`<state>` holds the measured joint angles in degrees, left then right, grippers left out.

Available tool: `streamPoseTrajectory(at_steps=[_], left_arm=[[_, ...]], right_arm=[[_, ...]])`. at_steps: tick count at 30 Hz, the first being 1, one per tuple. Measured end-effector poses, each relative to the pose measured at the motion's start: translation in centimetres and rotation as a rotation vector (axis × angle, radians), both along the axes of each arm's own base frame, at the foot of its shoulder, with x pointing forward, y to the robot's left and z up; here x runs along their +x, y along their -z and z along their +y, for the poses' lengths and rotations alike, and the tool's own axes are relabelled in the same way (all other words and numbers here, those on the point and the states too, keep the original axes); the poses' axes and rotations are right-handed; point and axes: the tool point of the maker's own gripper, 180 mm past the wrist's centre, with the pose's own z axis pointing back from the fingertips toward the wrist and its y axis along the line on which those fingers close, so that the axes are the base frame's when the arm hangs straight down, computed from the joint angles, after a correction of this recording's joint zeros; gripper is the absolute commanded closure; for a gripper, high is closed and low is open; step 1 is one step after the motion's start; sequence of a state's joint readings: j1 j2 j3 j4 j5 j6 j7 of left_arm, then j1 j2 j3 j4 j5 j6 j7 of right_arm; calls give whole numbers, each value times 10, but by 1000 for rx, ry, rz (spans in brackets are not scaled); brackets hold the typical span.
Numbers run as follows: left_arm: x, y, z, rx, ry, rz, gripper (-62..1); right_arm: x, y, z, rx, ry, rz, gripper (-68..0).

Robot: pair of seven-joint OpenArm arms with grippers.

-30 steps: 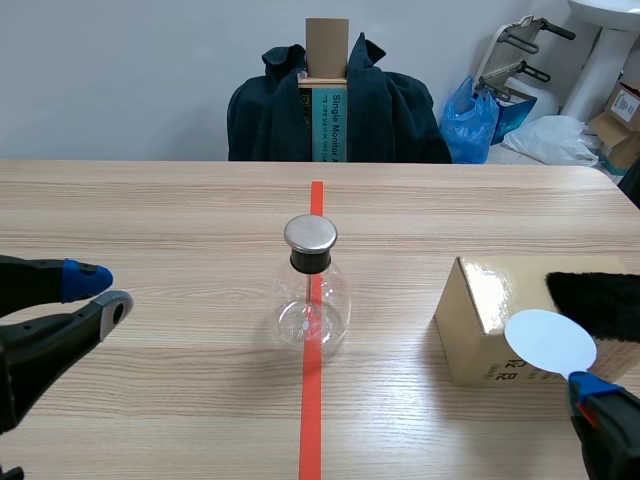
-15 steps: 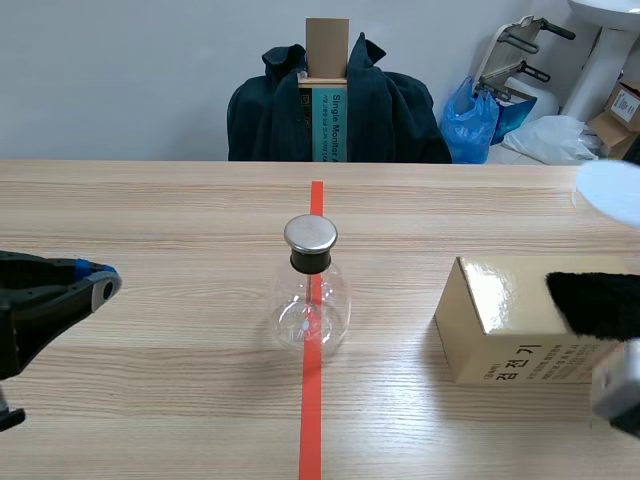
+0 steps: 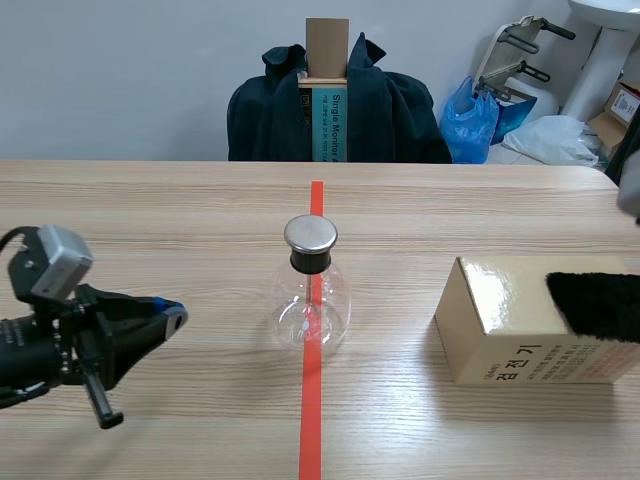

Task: Do the electroscope experiment.
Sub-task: 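Bring the plate to the electroscope and point at the metal foil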

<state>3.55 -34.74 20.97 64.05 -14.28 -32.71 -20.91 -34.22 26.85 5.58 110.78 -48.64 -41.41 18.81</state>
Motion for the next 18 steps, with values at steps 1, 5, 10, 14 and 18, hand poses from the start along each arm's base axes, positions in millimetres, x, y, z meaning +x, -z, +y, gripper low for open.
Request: streamPoseTrajectory(at_steps=[1, 5, 10, 14, 18], left_arm=[[0, 3, -7, -7, 10, 5, -32], [-1, 13, -30, -41, 36, 23, -32], [3, 20, -52, -51, 48, 17, -32], [15, 22, -54, -51, -6, -2, -32], [19, 28, -52, -31, -27, -6, -32]], right_arm=[[0, -7, 1, 5, -3, -21, -8], [-1, -21, 3, 21, -12, -64, -8], [0, -23, 3, 20, -13, -74, -8], [-1, -23, 5, 16, -20, -75, -8], [1, -20, 5, 15, -21, -56, -8]])
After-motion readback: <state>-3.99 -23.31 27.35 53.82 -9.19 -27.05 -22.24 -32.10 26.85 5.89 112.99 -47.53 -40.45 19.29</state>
